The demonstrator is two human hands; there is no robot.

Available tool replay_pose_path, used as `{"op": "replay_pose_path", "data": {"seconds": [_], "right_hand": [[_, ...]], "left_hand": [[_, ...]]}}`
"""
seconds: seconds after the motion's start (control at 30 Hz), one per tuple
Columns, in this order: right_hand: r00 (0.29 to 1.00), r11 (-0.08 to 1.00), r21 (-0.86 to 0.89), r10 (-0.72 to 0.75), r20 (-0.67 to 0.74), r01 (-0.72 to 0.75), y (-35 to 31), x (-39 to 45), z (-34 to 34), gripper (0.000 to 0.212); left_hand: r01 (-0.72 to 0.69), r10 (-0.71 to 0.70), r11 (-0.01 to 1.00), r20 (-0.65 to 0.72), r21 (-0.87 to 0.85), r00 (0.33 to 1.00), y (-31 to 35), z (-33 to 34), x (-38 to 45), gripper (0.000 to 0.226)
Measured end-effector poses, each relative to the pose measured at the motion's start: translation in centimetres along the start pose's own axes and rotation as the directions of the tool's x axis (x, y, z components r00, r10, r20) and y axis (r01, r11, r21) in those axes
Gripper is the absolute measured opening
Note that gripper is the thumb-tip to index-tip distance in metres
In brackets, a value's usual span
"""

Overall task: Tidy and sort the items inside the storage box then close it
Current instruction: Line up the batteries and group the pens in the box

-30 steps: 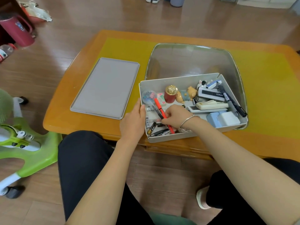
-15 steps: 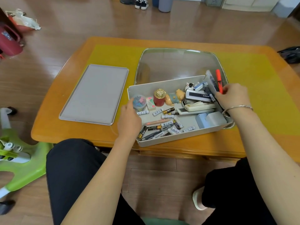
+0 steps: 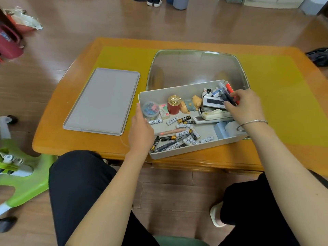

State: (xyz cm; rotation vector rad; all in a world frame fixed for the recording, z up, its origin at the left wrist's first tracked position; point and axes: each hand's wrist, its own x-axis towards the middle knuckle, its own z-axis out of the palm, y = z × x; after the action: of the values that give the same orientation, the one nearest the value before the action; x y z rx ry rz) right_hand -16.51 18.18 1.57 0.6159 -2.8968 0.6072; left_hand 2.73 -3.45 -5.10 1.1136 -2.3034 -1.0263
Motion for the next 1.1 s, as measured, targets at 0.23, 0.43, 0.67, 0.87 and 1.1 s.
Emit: {"op": "replay_pose_path", "data": {"seconds": [0.23, 0.43, 0.67, 0.87, 1.1], "right_hand": [[0.835, 0.920, 0.145, -0.392, 0.386, 0.364, -5.4, -3.4, 2.3, 0.012], [0.600, 0.872, 0.081, -0.396, 0.695, 0.482, -8.6, -3.7, 5.6, 0.014], [0.528, 0.775, 0.008, -0.438, 0.728, 0.632, -10.5, -3.3, 7.7, 0.009], [0.488, 0.671, -0.058, -0.475, 0.732, 0.739, -10.5, -3.3, 8.1, 0.014], [0.576, 0.787, 0.020, -0.467, 0.671, 0.616, -9.8, -2.6, 7.5, 0.014]], "left_hand": [[-0.034, 0.037, 0.999, 0.061, -0.042, 0.997, -0.4, -0.7, 0.0, 0.058], [-0.033, 0.043, 0.997, 0.130, -0.074, 0.991, -0.6, -1.0, 0.1, 0.058], [-0.038, 0.048, 0.997, 0.136, -0.072, 0.990, -0.9, -1.1, 0.1, 0.058], [-0.036, 0.042, 0.998, 0.120, -0.052, 0.992, -0.9, -0.8, 0.1, 0.057], [-0.045, 0.047, 0.999, 0.099, -0.029, 0.994, -1.0, -0.6, 0.0, 0.057]]}}
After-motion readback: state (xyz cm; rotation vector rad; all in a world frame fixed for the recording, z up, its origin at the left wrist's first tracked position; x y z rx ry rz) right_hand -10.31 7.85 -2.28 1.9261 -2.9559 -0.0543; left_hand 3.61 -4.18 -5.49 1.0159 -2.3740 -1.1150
